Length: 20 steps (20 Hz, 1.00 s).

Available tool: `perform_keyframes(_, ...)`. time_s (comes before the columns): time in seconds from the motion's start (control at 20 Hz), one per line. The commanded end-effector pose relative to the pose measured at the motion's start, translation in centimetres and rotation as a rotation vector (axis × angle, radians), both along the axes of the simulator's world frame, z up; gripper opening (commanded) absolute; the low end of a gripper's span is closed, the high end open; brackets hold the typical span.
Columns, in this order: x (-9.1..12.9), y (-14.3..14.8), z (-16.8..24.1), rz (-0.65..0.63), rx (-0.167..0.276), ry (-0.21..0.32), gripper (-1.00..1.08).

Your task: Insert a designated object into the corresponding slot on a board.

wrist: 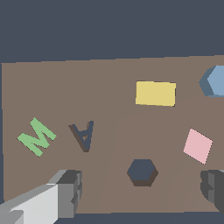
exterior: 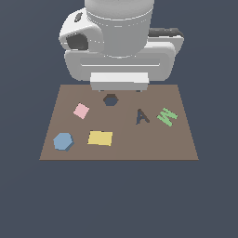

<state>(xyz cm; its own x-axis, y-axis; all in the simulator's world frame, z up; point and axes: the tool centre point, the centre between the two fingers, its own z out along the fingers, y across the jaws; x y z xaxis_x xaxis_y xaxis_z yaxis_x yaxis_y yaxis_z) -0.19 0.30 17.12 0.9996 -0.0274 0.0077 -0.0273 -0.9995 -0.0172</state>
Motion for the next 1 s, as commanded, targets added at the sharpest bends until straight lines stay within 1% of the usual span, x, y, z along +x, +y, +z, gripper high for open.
perform_keyframes(0.0, 0.0, 0.0, 0.0, 0.000, 0.000, 0.000, 1.00)
perform_keyframes(0.45, -0.2, -0.6, -0.4, 0.044, -0.001, 0.000, 1.00)
perform_keyframes(0.7, -0.4, -1.5, -0.9, 0.107, -0.001, 0.000, 1.00)
perform_keyframes(0.95, -0.6, -2.9, -1.6, 0.197, -0.002, -0.001, 1.00)
